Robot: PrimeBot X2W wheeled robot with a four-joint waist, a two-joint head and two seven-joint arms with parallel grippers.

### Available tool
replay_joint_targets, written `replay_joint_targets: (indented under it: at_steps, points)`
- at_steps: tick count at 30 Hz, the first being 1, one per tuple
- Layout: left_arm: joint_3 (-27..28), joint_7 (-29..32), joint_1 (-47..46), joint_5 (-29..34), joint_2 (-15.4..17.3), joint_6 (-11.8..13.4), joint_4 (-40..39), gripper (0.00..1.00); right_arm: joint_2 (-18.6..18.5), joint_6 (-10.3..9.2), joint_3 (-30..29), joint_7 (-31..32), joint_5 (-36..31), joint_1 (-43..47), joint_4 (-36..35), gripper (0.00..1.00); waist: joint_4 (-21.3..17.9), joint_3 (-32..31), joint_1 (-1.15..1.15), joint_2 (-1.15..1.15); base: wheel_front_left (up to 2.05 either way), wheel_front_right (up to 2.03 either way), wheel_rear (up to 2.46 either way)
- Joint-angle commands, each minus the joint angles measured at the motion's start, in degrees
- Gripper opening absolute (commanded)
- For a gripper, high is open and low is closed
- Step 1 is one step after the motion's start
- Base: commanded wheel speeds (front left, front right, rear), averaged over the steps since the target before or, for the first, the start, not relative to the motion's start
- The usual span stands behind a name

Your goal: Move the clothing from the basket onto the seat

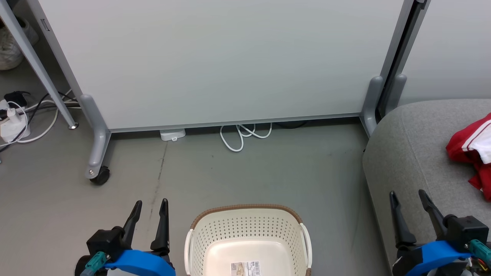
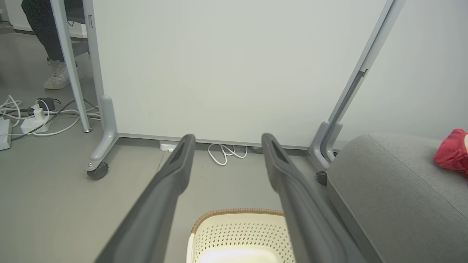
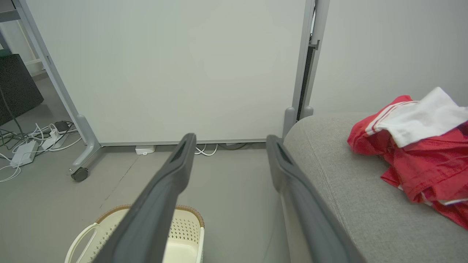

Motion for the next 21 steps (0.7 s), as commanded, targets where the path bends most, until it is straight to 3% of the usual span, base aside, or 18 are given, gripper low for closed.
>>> replay_joint_targets:
  at_steps: [1, 7, 8, 13, 21]
  points:
    - [0.0, -0.2, -0.2, 0.0, 0.2, -0.1, 0.1, 1.0, 0.2, 0.01, 0.1, -0.5, 0.3, 0.3, 0.2, 1.0, 0.1, 0.0, 0.0, 0.0, 0.0, 0.0, 0.0]
    - [-0.9, -0.2, -0.4, -1.0, 0.2, -0.1, 0.7, 1.0, 0.2, 0.01, 0.5, -0.4, 0.6, 0.6, 0.2, 1.0, 0.4, 0.1, 0.0, 0.0, 0.0, 0.0, 0.0]
    - [-0.7, 0.0, 0.1, -1.0, 0.0, 0.0, 0.9, 0.0, 0.1, 0.0, 0.5, 0.0, 0.5, 0.0, 0.4, 0.0, 0.4, 0.1, 0.0, 0.0, 0.0, 0.0, 0.0]
    - [-0.7, 0.4, 2.5, -1.2, -0.6, 0.0, 3.1, 0.0, 0.4, 0.0, 0.6, 0.2, 0.6, 0.7, 3.2, 0.0, 0.4, 0.1, 0.0, 0.0, 0.0, 0.0, 0.0]
    - [1.2, 2.8, 1.9, -8.9, -0.9, 0.0, 1.5, 0.0, 0.3, 0.0, 0.2, 1.8, 10.1, -0.5, 3.9, 0.0, 0.1, 0.2, 0.0, 0.0, 0.0, 0.0, 0.0]
